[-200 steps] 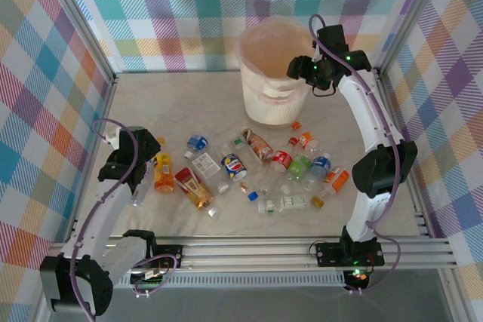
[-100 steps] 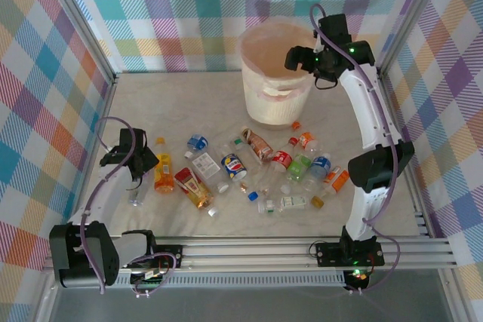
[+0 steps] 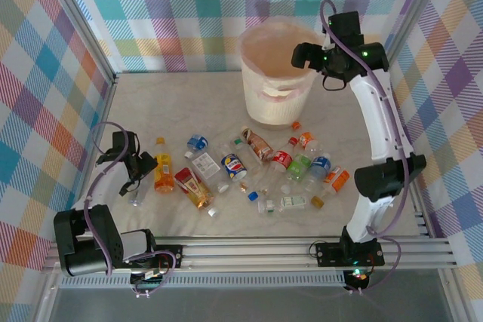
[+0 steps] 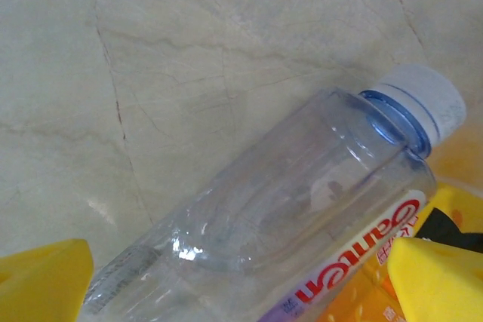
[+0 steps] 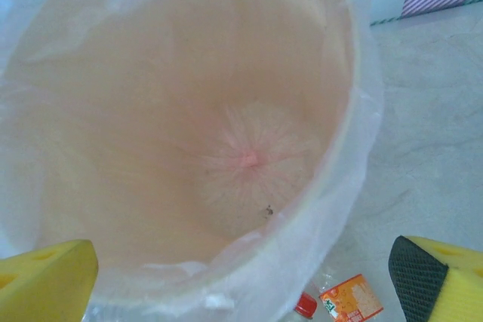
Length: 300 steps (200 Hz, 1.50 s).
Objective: Put the plastic bottles in the bin
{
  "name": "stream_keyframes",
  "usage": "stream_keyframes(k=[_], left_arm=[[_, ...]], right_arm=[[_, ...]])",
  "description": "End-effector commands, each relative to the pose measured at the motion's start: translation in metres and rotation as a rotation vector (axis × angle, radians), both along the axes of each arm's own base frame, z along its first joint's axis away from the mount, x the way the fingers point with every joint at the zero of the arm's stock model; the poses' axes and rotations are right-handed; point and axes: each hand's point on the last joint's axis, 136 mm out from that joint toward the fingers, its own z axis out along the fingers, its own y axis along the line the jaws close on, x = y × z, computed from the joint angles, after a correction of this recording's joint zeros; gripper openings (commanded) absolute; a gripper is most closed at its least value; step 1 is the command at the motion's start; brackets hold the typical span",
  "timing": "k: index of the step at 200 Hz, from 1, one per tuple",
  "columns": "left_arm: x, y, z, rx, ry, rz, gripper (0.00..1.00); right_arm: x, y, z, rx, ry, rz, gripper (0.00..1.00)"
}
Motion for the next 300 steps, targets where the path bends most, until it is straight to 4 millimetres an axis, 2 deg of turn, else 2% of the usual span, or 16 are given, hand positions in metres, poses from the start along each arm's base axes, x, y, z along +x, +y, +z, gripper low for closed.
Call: stream_keyframes(k=[1,44,77,86,95,113,146,189,231,264,267,300], left_arm=[[0.000,0.001,-0.010,-0.048,-0.001,0.033,1.00],[-0.001,0.007,-0.024,-0.099,-0.006,0.100,0.96],[0.001,0.010,-0.032,-0.112,-0.008,0.129,0.87],[0.002,0.011,-0.033,-0.113,-0.007,0.133,0.83],[0.000,0.019,-0.034,-0.109,-0.007,0.166,0.79],[0.001,0.023,-0.034,-0.097,-0.011,0.181,0.67],[0.003,0.030,-0.019,-0.059,-0.038,0.189,0.51],[0.010,0.033,0.027,-0.023,-0.149,0.167,0.39],[0.029,0.018,0.095,-0.071,-0.354,0.092,0.33],[0.052,-0.005,0.158,-0.177,-0.579,0.051,0.32],[0.056,-0.013,0.163,-0.188,-0.595,0.025,0.31],[0.085,-0.059,0.219,-0.246,-0.751,-0.074,0.29]], right_arm=[[-0.011,0.000,0.017,0.010,-0.055,0.010,1.00],[-0.020,0.003,0.021,0.048,-0.076,0.022,1.00],[-0.026,0.004,0.021,0.061,-0.087,0.033,1.00],[-0.028,0.006,0.020,0.064,-0.085,0.039,1.00],[-0.031,0.007,0.020,0.066,-0.082,0.044,1.00],[-0.037,0.008,0.015,0.063,-0.072,0.052,1.00],[-0.047,0.002,0.011,0.057,-0.084,0.040,1.00],[-0.057,0.001,0.013,0.054,-0.109,0.058,1.00],[-0.065,0.007,0.022,0.085,-0.173,0.111,1.00],[-0.078,0.036,0.034,0.194,-0.237,0.271,1.00],[-0.080,0.039,0.036,0.207,-0.242,0.289,1.00],[-0.095,0.069,0.047,0.352,-0.286,0.451,1.00]])
